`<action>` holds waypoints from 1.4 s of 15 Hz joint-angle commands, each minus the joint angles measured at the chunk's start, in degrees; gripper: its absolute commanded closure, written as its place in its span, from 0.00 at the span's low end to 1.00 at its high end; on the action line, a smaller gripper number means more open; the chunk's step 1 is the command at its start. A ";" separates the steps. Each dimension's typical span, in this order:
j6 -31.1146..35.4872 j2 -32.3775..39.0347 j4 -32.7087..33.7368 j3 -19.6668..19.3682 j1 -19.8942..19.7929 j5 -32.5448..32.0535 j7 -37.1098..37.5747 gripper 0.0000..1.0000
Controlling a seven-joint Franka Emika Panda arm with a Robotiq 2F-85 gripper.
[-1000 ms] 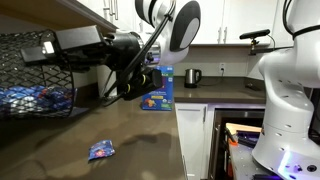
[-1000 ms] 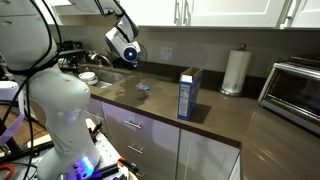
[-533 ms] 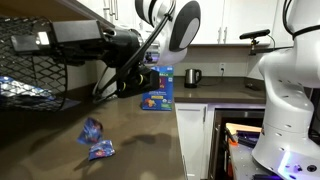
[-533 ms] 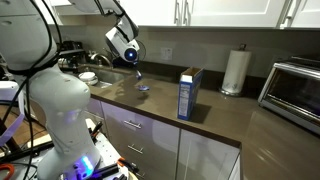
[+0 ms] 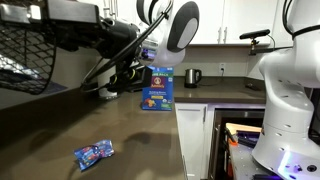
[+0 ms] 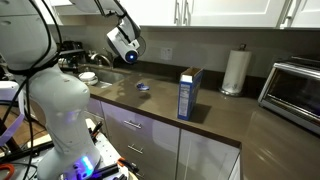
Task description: Pour the packs from the basket onto the countertop
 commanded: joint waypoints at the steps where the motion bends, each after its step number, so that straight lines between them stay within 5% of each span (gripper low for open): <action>1: -4.41 -0.92 -1.35 0.38 -1.18 2.73 -3.90 0.97; 12: -13.19 -0.63 -2.64 -0.05 -1.16 7.36 -3.97 0.97; 21: -10.50 -0.01 -1.96 0.30 -1.09 5.45 -2.02 0.94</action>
